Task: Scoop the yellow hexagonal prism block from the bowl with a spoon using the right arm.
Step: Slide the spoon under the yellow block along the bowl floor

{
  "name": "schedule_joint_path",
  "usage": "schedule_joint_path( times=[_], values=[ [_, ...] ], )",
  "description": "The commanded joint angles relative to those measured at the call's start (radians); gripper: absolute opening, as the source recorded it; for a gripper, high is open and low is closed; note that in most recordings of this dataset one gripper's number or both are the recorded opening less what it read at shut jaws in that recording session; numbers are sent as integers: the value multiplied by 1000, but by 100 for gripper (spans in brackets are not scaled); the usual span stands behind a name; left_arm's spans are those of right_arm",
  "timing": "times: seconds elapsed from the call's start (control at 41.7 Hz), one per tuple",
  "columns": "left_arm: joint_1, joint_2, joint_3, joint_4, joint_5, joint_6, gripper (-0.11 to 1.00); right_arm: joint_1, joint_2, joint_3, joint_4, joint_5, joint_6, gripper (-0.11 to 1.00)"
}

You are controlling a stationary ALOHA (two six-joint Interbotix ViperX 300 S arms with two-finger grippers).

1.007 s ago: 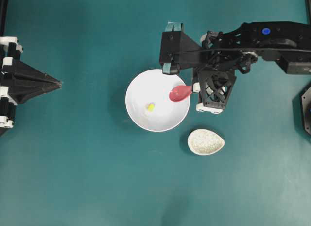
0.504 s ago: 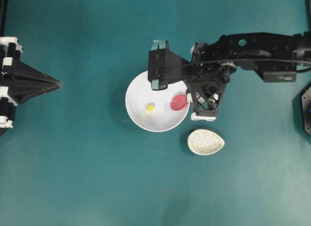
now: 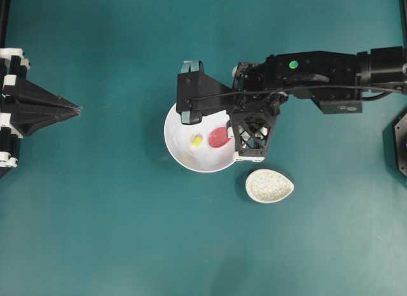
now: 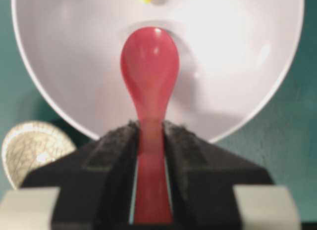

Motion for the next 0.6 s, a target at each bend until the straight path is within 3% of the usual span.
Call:
schedule_joint_path(
  times=[0.0, 0.576],
  values=[
    [0, 5, -20, 3, -5, 0, 0, 2, -12, -21, -2, -25, -2, 23],
    [2, 5, -21, 2, -5, 0, 0, 6, 12, -21, -2, -166, -2, 23]
  ],
)
